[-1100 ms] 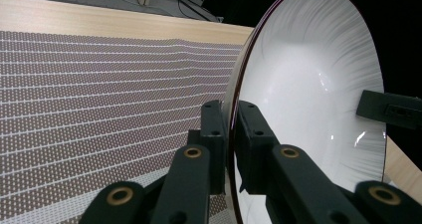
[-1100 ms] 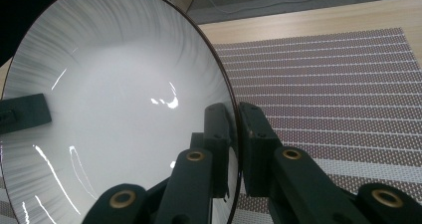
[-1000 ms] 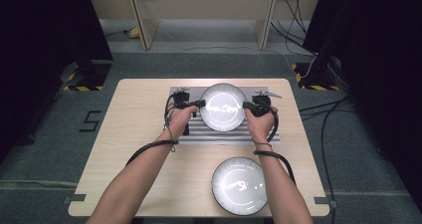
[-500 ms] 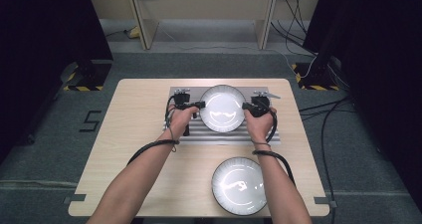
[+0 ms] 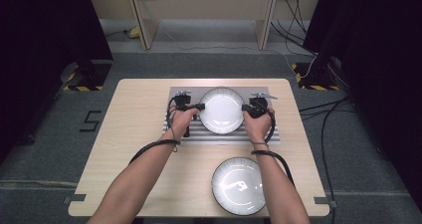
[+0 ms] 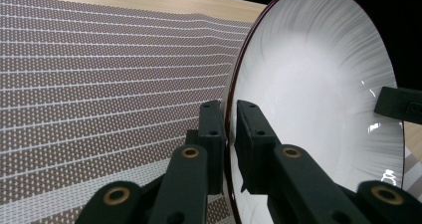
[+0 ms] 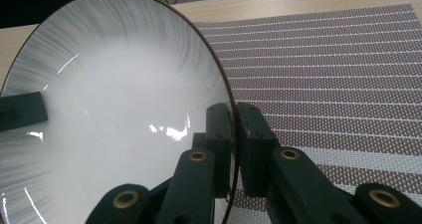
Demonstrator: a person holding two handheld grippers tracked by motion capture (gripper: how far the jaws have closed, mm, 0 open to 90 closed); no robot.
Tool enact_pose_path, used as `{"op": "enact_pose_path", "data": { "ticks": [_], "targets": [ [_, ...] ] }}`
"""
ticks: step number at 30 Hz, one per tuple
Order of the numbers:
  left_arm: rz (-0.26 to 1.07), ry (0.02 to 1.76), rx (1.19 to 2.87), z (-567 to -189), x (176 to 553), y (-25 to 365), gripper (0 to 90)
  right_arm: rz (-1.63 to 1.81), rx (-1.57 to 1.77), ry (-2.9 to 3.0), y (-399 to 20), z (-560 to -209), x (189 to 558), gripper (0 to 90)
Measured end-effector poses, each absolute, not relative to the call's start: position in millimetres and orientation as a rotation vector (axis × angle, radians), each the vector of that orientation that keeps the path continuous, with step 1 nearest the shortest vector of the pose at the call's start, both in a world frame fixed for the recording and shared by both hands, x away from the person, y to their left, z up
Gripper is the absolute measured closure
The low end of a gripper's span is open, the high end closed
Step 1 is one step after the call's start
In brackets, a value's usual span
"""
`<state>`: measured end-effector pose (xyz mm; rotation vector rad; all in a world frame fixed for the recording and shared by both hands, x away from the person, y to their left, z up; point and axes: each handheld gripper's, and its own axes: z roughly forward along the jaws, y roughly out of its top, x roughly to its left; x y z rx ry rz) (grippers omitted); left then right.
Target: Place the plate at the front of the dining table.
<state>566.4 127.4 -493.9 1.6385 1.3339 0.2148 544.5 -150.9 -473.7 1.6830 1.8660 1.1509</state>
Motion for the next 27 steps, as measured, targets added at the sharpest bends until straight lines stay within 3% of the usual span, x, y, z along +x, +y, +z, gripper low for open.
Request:
{"op": "enact_pose_path", "data": {
  "ticks": [27],
  "targets": [
    [0.262, 1.405, 1.652, -514.1, 576.5, 123.7, 79.7, 1.111, 1.707, 1.826, -154.6, -484.4, 554.4, 86.4]
  ]
}}
